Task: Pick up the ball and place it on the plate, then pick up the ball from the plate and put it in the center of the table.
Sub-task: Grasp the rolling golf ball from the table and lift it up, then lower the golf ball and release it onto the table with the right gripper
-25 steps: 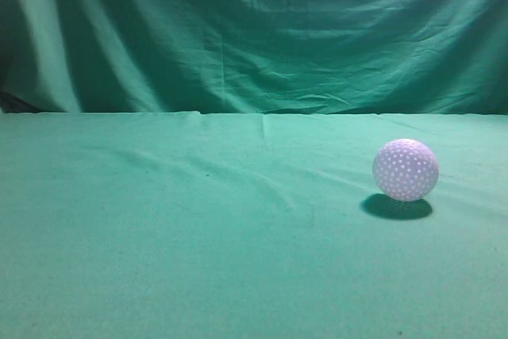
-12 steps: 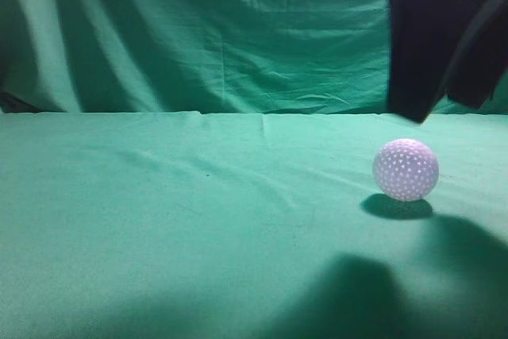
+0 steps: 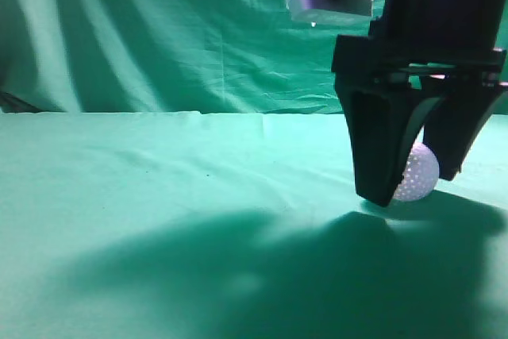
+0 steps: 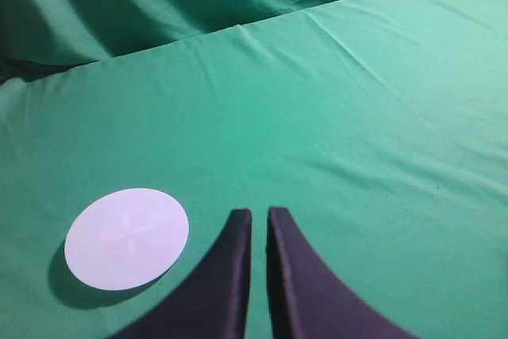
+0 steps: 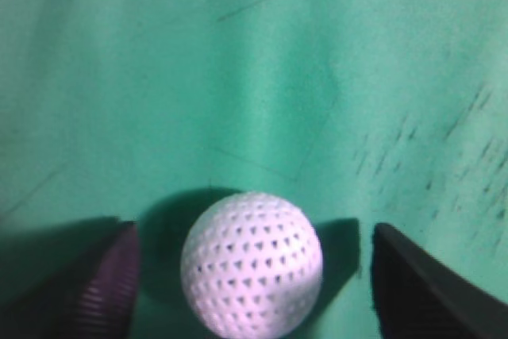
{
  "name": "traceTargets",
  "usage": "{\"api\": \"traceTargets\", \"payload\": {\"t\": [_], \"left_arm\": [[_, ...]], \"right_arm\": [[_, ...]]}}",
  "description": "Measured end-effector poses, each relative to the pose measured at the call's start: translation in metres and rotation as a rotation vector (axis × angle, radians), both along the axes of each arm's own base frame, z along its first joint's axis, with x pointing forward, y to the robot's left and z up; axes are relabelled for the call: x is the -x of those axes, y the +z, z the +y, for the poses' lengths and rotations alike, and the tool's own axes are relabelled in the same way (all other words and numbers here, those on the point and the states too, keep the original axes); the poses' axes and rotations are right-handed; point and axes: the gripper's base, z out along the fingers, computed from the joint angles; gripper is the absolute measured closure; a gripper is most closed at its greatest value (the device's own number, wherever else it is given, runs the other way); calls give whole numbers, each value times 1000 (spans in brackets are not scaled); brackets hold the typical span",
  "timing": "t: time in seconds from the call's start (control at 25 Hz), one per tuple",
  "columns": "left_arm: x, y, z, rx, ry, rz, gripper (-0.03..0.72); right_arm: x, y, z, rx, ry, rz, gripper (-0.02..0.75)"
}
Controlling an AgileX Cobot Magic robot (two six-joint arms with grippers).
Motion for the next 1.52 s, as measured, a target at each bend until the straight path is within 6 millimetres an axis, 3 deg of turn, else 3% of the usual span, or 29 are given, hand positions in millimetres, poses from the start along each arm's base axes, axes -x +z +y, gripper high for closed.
{"api": "traceTargets", "payload": {"t": [0.16,0.24,0.28,0.48,0.64,0.72,0.88,1.0,1.24,1.4,1.52], "left_arm": [[0,0,0,0,0,0,639],[0,0,0,0,0,0,639],[0,0,0,0,0,0,639],[0,0,0,-2,0,0,639],[0,0,0,-2,0,0,639],[0,0,0,-2,0,0,639],[0,0,0,-2,0,0,639],[0,0,0,-2,0,0,639],[0,0,0,-2,0,0,639],[0,0,0,-2,1,-1,639],[0,0,0,-3,0,-1,639]], "right_arm": [[-1,-5,1,6,-8,10,309],[-1,-7,1,7,-12,14,414],[-1,-7,1,7,-14,15,426],[-9,5,9,-18,-20,1,416],[-33,47,29,-96,-25,-81,416],[-46,74,43,-158,-13,-160,416],[-67,109,76,-227,43,-244,416],[-78,110,107,-228,103,-243,416],[-102,56,158,-194,146,-178,416],[-115,22,171,-169,148,-148,416],[-118,6,175,-165,148,-143,416]]}}
